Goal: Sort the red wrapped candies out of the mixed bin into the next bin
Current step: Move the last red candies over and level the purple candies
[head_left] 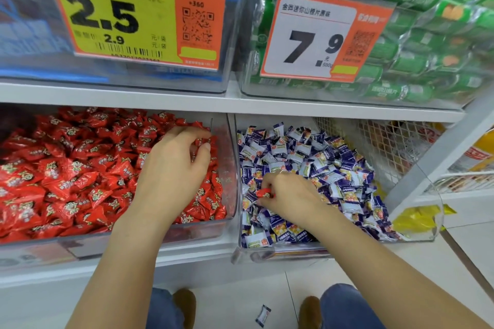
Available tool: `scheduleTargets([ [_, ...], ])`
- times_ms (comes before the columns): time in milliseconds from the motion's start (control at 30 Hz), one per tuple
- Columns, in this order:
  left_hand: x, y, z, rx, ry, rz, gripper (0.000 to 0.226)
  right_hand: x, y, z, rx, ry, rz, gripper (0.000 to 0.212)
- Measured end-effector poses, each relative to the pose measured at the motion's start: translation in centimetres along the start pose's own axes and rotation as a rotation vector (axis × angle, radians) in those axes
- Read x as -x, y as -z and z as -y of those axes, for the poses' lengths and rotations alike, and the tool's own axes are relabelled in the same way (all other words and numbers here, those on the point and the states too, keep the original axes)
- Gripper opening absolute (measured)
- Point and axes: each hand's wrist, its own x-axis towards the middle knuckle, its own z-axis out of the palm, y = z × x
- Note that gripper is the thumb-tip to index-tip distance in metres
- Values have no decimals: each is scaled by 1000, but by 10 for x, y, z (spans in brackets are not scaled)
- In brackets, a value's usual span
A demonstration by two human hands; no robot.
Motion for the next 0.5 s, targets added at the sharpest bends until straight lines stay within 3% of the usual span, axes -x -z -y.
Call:
scheduleTargets([
  [133,2,9,2,38,49,-14,24,28,26,-4,-307,-45,-172,19],
  [267,14,23,6,80,170,-79,20,63,63,33,-446,135,-406,10],
  [367,21,34,19,118,255,-134,16,60,72,86,-411,335,-411,15],
  [500,24,40,32,135,285,-133,15,23,67,127,-231,340,-323,36],
])
